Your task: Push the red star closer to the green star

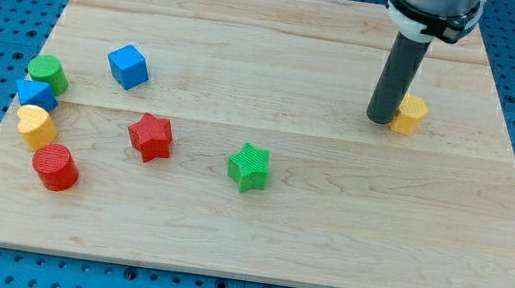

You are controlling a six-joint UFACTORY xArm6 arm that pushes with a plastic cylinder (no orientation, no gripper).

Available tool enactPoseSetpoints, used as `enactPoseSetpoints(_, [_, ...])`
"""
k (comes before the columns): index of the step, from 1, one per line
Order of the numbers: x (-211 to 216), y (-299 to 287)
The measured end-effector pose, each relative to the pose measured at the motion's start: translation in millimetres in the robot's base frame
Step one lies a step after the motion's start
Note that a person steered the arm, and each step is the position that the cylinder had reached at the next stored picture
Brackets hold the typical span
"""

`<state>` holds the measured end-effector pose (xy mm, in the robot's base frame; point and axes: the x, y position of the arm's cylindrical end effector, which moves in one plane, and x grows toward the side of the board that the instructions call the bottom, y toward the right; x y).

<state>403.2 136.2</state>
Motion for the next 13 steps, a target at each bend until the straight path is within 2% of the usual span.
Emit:
enactPoseSetpoints(2, [3,-7])
enactPoseSetpoints(3, [23,-18])
enactPoseSetpoints(4, [42,-64])
enactPoseSetpoints(5, [42,-73])
enactPoseSetpoints(7, [64,-55])
enactPoseSetpoints(8, [65,-29])
enactPoseSetpoints(9, [93,-31])
enactPoseSetpoints(10, [122,-60])
enactPoseSetpoints(12, [158,-184])
enactPoseSetpoints(13, [145,-235])
